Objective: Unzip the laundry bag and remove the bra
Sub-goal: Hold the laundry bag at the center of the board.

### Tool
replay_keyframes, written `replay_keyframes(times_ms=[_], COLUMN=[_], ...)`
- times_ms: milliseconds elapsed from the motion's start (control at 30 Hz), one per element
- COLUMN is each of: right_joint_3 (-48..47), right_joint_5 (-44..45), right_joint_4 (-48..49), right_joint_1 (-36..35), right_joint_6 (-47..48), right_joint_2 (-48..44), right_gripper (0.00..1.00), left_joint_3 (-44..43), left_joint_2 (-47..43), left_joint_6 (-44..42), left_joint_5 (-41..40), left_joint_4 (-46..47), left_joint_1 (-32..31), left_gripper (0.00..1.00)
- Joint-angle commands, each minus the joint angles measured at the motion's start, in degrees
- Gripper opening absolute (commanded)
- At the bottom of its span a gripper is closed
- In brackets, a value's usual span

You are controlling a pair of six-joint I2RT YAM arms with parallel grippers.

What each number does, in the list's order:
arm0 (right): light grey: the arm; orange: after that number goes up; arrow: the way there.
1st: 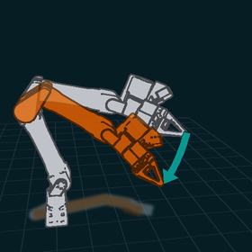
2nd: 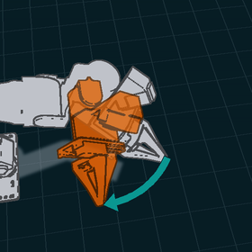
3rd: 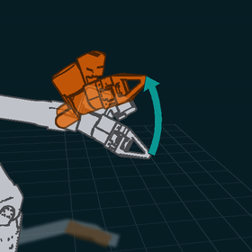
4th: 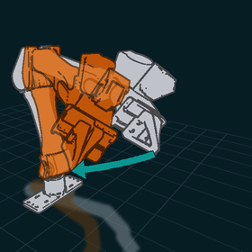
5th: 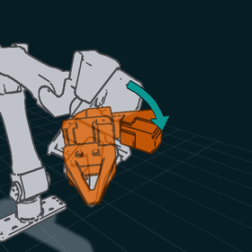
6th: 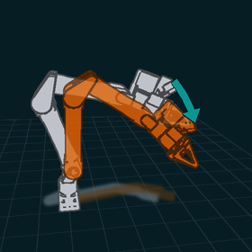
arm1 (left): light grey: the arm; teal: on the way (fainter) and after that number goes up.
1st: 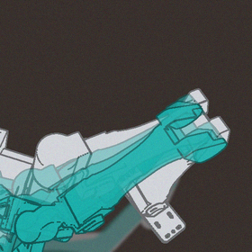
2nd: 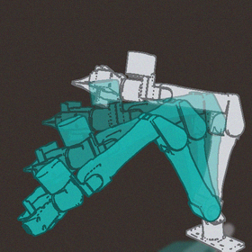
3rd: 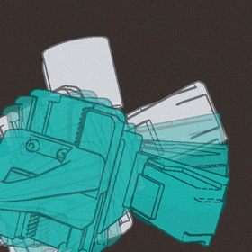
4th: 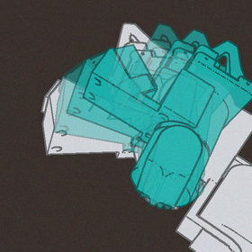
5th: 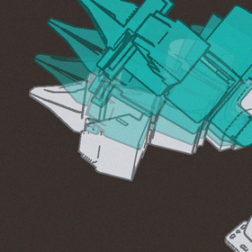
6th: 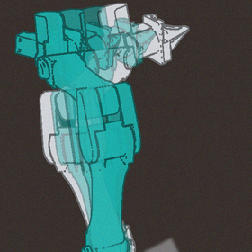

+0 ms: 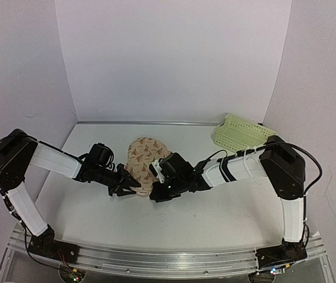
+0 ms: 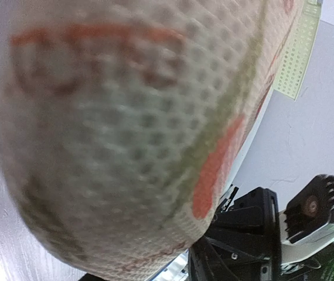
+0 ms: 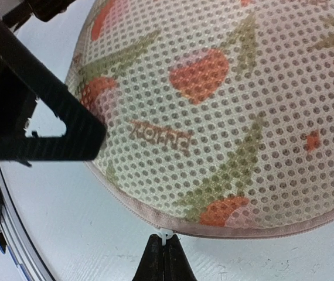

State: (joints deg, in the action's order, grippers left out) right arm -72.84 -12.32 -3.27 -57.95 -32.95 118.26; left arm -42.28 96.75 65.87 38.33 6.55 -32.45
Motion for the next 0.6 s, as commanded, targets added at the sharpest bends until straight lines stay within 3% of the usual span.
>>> replay_keyframes(times_ms=[0, 267, 567], right_joint_3=[2.0, 5.7, 12.1], right_joint_5=[0.8, 1.4, 6.0], right_joint_4=[0.9, 1.2, -0.1], right_joint_1=[-1.6, -2.3, -2.3], right_joint_6=[2.8, 4.6, 5.3], right_joint_2=[-5.3, -8.7, -13.9], right_gripper=[0.00, 0.00, 0.00], left_joint_3=[-2.6, -4.1, -5.0], left_joint_2=[0.3, 1.4, 1.5], left_joint_6=[-0.9, -2.2, -5.2], left_joint_5=[-0.3, 1.0, 1.9], left_joint_4=[2.4, 2.1, 1.0], left_joint_1=[-0.1, -0.1, -0.2], left_gripper=[0.26, 0.01, 0.00])
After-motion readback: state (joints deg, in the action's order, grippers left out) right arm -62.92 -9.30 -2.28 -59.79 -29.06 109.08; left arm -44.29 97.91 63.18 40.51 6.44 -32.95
